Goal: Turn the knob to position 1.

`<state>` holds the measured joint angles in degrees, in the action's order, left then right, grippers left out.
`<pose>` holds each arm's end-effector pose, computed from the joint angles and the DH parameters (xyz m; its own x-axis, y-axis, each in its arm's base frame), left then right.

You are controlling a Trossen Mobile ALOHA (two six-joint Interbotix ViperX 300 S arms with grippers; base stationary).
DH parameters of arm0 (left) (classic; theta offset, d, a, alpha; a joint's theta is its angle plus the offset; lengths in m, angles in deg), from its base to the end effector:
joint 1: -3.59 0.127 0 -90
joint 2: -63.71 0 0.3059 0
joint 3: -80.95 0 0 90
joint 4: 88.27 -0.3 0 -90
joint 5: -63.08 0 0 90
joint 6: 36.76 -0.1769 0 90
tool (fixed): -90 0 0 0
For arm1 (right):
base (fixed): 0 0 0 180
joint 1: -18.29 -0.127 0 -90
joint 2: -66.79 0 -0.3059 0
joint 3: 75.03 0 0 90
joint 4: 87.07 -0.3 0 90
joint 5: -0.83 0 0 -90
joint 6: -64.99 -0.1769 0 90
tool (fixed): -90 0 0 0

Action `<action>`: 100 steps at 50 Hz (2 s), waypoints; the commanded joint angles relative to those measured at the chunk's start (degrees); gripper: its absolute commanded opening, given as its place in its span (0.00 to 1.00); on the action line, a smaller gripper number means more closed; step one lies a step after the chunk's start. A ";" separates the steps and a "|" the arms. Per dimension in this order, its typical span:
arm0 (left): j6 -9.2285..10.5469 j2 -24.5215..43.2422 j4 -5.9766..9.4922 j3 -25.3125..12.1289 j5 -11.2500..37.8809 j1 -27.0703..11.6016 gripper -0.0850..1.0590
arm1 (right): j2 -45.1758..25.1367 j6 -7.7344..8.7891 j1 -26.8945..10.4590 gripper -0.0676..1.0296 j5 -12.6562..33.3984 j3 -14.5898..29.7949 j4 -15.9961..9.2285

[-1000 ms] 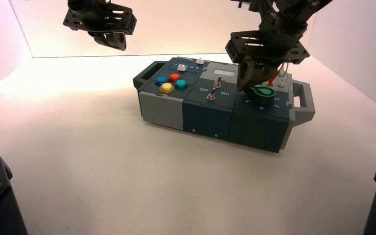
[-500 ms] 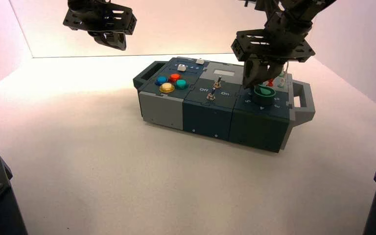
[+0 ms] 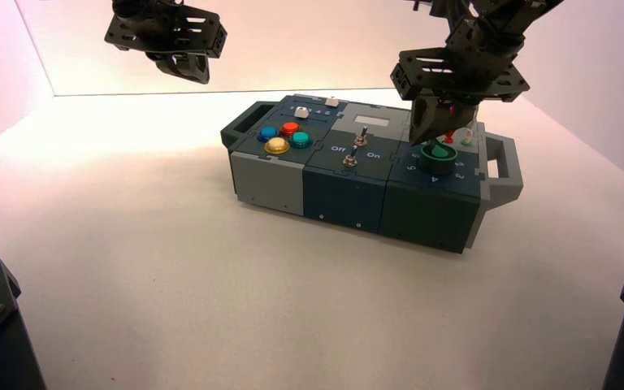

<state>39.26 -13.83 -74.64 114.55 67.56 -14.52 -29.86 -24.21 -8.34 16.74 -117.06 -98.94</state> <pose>0.3667 -0.1234 0.0734 0.5998 -0.2155 -0.7705 0.3269 0.9450 -0.0098 0.2728 0.1480 0.0464 0.3622 0.2447 -0.8994 -0.3128 0.9409 0.1300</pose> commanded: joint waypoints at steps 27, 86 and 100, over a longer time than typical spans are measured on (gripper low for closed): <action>-0.09 -0.79 -0.09 -1.49 -0.18 -0.09 0.05 | 0.62 0.09 0.35 0.04 -0.26 0.35 0.18; -0.09 -0.70 -0.09 -1.49 -0.18 -0.09 0.05 | 0.97 0.09 1.32 0.04 0.00 0.26 0.18; -0.09 -0.79 -0.09 -1.58 -0.18 -0.18 0.05 | 1.41 0.09 1.23 0.04 0.00 0.70 0.18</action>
<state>39.26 -13.74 -74.64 114.55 67.65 -14.52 -29.86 -24.21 -6.94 16.92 -117.67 -98.76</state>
